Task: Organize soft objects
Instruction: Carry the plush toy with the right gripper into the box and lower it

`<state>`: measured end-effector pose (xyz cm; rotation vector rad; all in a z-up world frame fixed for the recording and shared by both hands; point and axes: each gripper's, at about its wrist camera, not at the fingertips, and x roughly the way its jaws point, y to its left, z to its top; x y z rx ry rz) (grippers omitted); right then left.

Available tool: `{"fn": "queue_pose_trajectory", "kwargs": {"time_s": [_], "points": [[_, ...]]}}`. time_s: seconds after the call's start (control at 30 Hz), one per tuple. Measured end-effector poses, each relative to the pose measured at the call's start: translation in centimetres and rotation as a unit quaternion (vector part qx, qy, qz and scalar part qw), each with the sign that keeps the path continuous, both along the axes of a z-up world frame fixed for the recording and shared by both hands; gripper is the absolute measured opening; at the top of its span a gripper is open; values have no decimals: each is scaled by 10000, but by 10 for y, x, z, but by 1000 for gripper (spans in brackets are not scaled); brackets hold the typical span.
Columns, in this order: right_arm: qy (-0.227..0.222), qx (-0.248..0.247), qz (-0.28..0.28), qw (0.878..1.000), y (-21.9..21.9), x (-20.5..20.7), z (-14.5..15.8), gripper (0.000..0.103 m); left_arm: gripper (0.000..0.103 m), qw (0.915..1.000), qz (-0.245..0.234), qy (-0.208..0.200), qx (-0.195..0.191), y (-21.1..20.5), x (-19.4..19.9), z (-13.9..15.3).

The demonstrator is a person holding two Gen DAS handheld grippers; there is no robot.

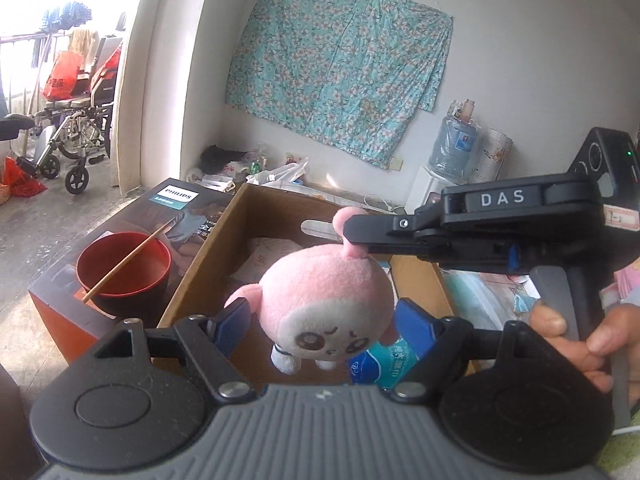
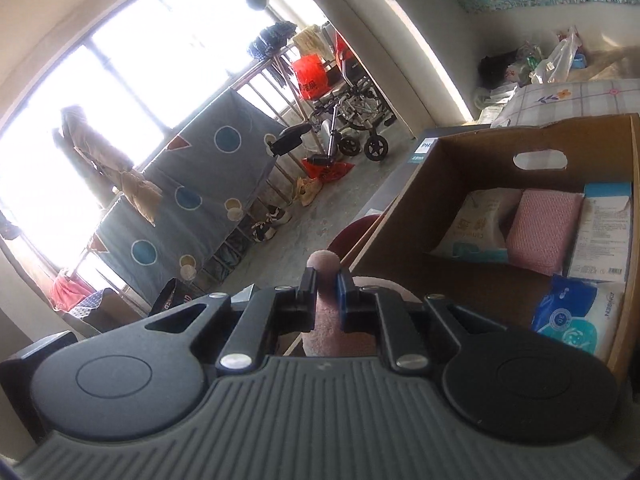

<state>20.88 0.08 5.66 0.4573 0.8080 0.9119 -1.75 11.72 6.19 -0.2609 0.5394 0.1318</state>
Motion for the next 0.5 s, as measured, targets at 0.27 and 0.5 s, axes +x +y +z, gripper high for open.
{"fn": "queue_pose_trajectory", "kwargs": {"time_s": [0.27, 0.5], "points": [[1091, -1062, -381, 9876, 28, 49, -83, 9, 81, 9996, 88, 106, -240, 22, -5, -13], [922, -1481, -946, 9801, 21, 77, -92, 9, 81, 9994, 41, 179, -301, 26, 0, -21]]}}
